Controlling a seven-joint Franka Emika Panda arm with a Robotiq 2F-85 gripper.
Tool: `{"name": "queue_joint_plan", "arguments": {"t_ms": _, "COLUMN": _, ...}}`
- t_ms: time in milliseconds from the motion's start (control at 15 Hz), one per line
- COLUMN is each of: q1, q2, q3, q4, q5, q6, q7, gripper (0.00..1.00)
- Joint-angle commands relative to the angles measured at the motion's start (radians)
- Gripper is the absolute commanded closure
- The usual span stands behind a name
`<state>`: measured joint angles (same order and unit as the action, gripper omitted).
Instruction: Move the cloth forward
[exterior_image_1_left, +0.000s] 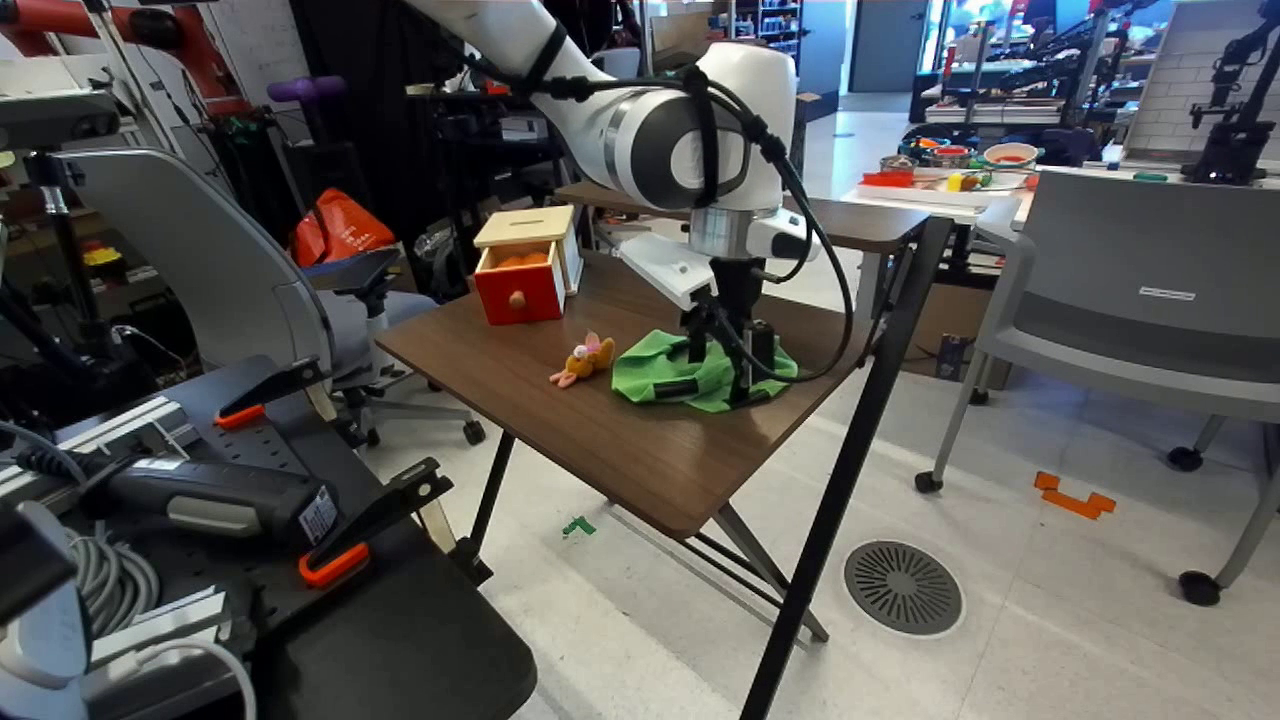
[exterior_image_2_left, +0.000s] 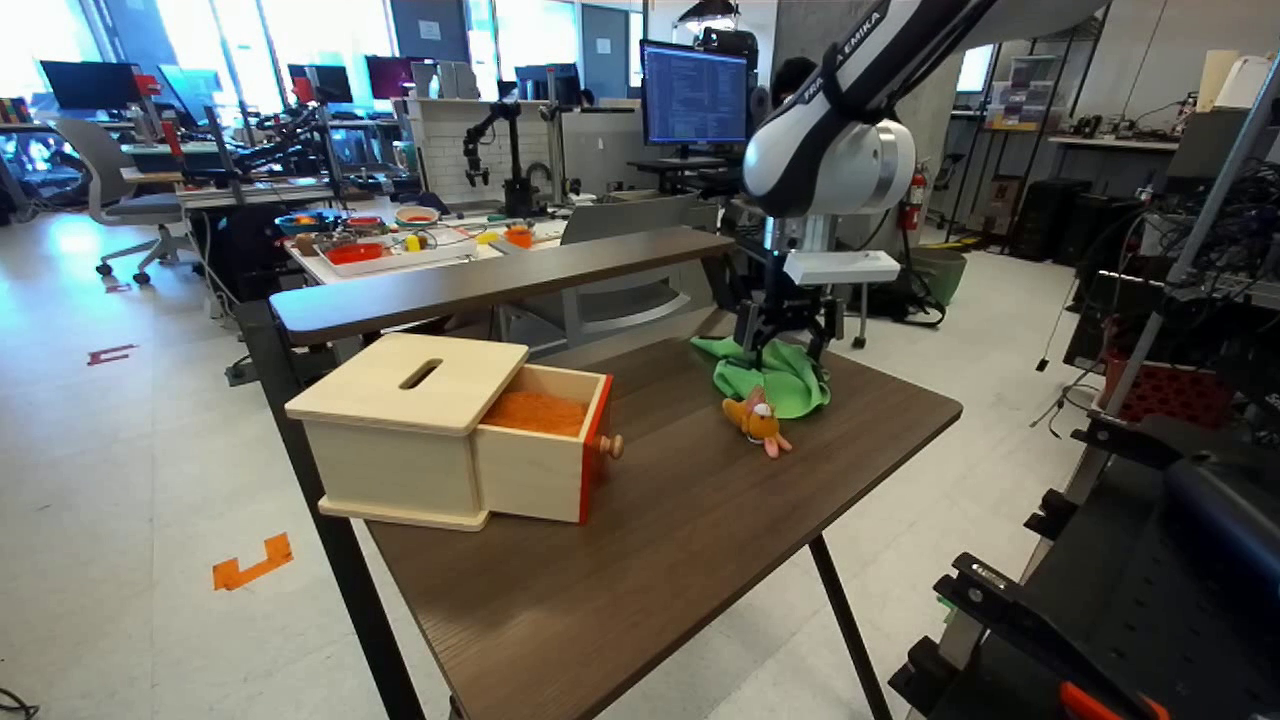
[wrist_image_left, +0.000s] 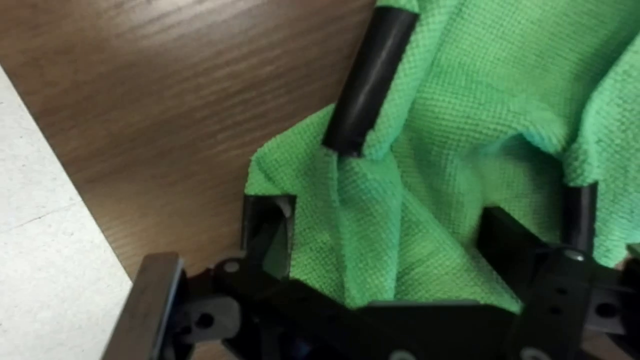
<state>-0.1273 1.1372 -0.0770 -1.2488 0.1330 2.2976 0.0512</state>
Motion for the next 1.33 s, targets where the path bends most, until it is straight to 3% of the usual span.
{"name": "queue_joint_plan", "arguments": {"t_ms": 0, "q1": 0.001, "q2": -0.135, "q3": 0.013, "q4": -0.237, "q5": -0.027, "q6": 0.026, "q7": -0.054, "gripper": 0.0}}
{"name": "queue_joint_plan", "arguments": {"t_ms": 533, "q1": 0.004, "q2": -0.294, "q3": -0.013, "q4": -0.546, "q5": -0.085, "q6": 0.046, "q7": -0.086, "gripper": 0.0}}
{"name": "queue_joint_plan", "arguments": {"t_ms": 1267, "q1": -0.006, "q2": -0.383, "q3": -0.021, "q4": -0.64, "q5": -0.086, "q6": 0.054, "q7": -0.08, "gripper": 0.0}}
